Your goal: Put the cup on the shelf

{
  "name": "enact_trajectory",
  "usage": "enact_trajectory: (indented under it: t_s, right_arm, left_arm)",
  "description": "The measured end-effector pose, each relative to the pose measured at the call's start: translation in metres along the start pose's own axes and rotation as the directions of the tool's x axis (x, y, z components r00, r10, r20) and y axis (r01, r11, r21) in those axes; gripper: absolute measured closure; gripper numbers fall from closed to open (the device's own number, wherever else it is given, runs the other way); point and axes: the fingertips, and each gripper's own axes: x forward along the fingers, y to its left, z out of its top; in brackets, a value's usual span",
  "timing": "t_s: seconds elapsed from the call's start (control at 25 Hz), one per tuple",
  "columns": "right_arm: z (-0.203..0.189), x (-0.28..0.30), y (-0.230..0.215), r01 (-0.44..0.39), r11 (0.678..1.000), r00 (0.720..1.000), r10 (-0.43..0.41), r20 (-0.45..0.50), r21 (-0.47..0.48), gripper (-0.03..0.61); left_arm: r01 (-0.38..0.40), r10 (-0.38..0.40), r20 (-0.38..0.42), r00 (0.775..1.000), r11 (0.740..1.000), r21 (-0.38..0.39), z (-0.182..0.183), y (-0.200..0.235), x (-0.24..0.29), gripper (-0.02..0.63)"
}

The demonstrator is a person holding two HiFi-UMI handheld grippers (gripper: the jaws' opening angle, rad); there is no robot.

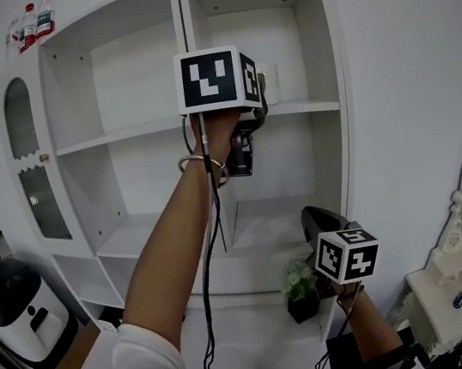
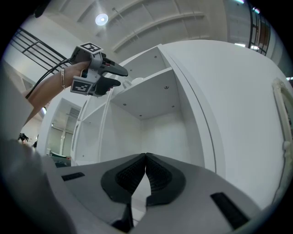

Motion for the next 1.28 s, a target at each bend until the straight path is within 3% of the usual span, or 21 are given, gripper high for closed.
enact_trajectory:
  t_s: [0.44, 0.8, 0.96, 1.28]
  right_arm:
    - [-0.003, -0.014, 0.023, -0.002, 1.000, 1.000, 0.003, -0.012, 0.018, 0.555]
    - [-0.027, -0.025, 0.043, 0.015, 0.999, 0.999, -0.013, -0.040, 0.050, 0.555]
    - [-0.043, -0.032, 0.047, 0.037, 0.997, 0.998, -0.033, -0.060, 0.072, 0.555]
    - [-0.058, -0.057, 0.045, 0.093, 0.994, 0.994, -0.089, -0.066, 0.065, 0.555]
  left_arm:
    - [0.037, -0.033, 0.072, 0.997, 0.998, -0.045, -0.018, 0.005, -0.055, 0.365]
    - [0.054, -0.048, 0.083, 0.995, 0.996, -0.075, -0.067, 0.016, -0.092, 0.365]
    - [0.065, -0.055, 0.086, 0.995, 0.990, -0.123, -0.093, 0.017, -0.104, 0.376]
    - [0.057, -0.035, 0.135, 0.990, 0.985, -0.165, -0.146, 0.009, -0.134, 0.444]
